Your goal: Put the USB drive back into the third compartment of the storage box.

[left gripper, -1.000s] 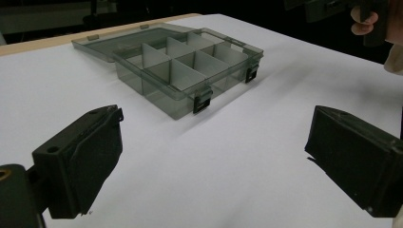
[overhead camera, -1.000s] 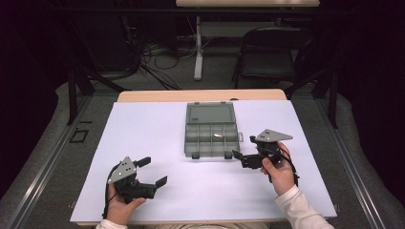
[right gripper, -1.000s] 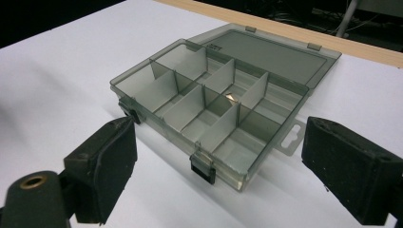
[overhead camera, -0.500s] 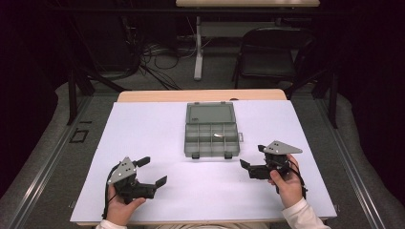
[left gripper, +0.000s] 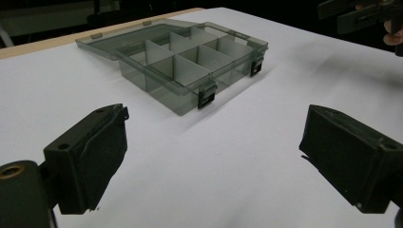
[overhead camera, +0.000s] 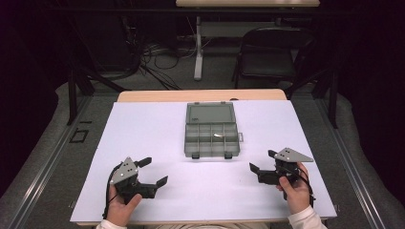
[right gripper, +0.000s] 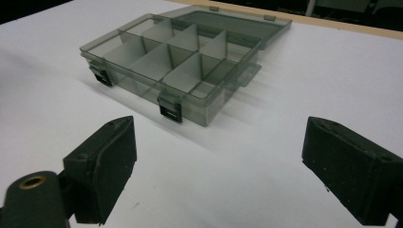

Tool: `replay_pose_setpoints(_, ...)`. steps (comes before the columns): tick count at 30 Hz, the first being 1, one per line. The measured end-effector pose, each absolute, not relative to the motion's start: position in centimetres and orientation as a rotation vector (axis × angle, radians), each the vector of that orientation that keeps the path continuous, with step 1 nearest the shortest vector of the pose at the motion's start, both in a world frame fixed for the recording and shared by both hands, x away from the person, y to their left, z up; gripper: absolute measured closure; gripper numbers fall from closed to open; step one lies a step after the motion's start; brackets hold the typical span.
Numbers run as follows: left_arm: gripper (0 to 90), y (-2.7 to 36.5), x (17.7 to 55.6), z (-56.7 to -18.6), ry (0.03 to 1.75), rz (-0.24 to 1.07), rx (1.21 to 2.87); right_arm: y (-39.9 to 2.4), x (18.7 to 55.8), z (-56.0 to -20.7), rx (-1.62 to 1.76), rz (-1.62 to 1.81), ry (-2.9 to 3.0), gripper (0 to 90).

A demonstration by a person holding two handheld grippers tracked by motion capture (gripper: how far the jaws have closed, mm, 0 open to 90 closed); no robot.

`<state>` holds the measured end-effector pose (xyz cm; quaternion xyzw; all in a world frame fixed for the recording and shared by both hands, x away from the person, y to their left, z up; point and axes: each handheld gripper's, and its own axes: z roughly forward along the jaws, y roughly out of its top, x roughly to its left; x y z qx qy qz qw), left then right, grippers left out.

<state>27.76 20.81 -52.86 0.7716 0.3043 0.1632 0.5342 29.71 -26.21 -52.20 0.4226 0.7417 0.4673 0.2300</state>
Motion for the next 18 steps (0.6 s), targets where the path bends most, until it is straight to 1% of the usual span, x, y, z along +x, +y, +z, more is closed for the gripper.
replay_pose_setpoints(5,7.8,20.8,27.8,-52.9,0.715,0.385,1.843,-26.9,30.1,-53.1,1.204,1.273,2.031,10.9)
replay_pose_setpoints(18,6.8,21.0,28.2,-53.1,0.740,0.377,1.849,-27.6,30.3,-53.6,1.228,1.269,2.009,10.9)
